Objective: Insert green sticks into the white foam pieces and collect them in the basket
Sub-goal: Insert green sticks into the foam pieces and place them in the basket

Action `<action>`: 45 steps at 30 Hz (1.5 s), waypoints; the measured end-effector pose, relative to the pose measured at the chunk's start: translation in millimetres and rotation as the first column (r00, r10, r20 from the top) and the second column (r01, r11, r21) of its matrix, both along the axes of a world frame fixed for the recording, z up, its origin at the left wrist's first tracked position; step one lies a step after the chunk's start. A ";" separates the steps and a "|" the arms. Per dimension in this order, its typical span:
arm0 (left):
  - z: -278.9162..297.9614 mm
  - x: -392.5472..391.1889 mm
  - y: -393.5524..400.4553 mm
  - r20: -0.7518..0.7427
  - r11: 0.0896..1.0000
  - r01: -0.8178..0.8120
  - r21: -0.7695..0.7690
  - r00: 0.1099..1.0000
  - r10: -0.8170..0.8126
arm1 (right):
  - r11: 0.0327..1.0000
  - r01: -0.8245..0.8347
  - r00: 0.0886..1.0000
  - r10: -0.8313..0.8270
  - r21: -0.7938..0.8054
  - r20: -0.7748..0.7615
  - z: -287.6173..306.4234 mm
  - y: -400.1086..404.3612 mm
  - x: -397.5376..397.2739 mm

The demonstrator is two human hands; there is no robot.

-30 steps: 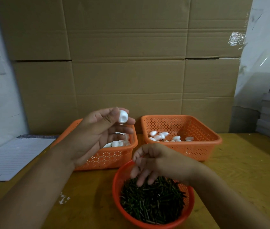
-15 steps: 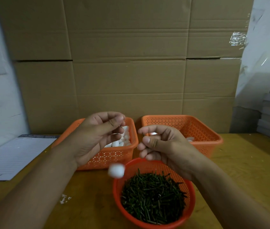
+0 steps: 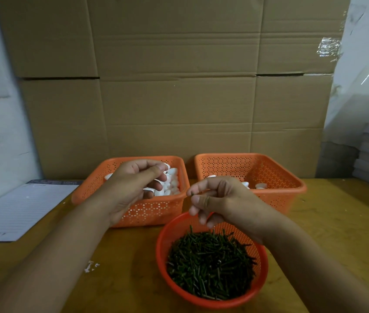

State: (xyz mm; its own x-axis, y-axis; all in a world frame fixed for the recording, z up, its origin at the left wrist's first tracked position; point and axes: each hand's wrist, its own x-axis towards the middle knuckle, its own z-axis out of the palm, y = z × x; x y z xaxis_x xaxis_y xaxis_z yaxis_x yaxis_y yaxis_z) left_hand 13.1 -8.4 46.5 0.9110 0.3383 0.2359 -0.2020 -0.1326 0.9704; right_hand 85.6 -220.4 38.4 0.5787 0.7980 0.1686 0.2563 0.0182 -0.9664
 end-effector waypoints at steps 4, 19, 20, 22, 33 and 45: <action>0.1 1.1 2.2 0.004 0.999 -0.015 -0.033 1.000 0.015 | 1.000 -0.001 1.000 0.001 -0.030 0.004 -1.1 0.1 0.2; 0.1 2.7 17.8 0.008 0.993 -0.110 0.034 0.994 0.109 | 0.998 -0.009 1.000 0.010 -0.055 0.008 -2.9 0.0 0.7; 0.5 2.0 20.7 0.010 0.992 -0.120 0.027 0.993 0.120 | 0.998 -0.009 1.000 0.009 -0.056 0.009 -3.1 0.1 1.0; 1.8 0.7 26.3 0.018 0.991 -0.130 0.000 0.991 0.130 | 0.998 -0.007 1.000 0.008 -0.056 0.013 -3.6 -0.1 1.6; 2.5 0.9 36.5 0.035 0.993 -0.112 -0.028 0.993 0.113 | 0.998 -0.006 1.000 0.007 -0.056 0.024 -4.3 -0.3 2.5; 31.5 -48.6 69.4 -0.052 0.735 -0.340 0.587 0.890 0.453 | 0.998 0.003 0.999 -0.001 -0.063 0.038 -3.6 -0.3 2.0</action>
